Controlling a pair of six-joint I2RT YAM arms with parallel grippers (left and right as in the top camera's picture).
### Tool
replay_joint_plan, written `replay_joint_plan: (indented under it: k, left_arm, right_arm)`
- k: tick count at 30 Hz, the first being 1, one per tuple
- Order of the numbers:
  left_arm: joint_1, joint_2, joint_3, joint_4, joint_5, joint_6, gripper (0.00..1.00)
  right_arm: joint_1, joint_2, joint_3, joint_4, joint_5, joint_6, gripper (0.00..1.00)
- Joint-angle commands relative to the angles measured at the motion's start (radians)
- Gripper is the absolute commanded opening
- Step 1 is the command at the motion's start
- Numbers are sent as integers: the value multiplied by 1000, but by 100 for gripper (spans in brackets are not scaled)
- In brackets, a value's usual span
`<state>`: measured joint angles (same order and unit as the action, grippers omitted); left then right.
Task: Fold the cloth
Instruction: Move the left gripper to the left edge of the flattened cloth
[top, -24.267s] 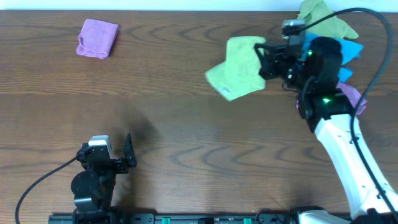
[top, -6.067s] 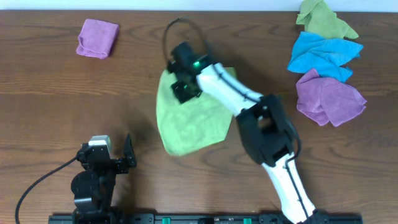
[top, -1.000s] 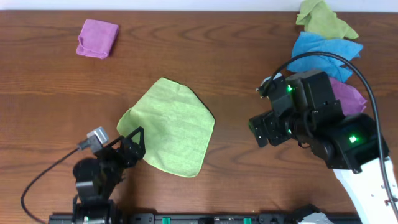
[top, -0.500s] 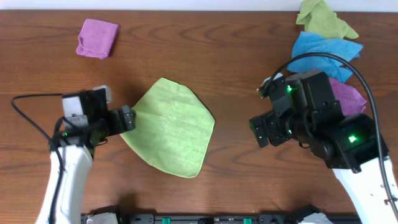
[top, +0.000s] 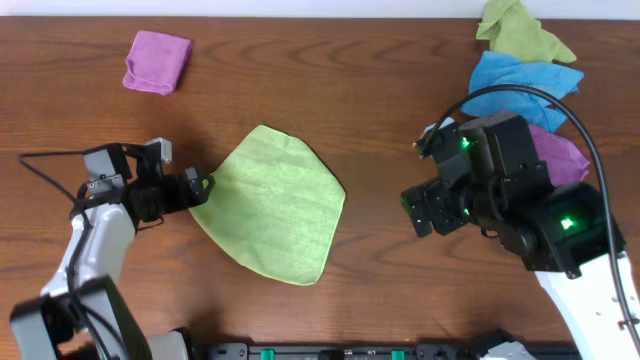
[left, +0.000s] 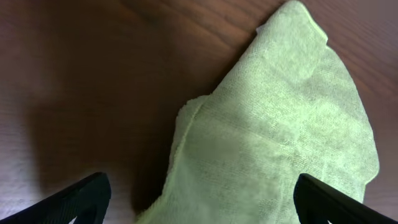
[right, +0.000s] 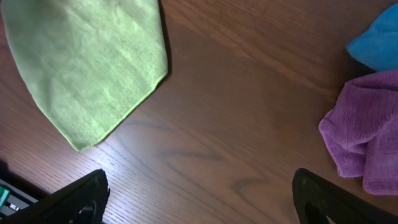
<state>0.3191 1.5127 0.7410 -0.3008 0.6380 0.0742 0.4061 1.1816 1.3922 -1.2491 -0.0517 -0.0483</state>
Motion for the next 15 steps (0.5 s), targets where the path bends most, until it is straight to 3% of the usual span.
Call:
replay_joint_plan:
  k: [1,15]
  left_arm:
    - [1,40,14,27,97,20,95]
    - [0,163,14,11,149,35,96]
  right_arm:
    - [-6,-9,-1,-1,3,-13,95]
    - [-6,-9,-1,0,4,-13,95]
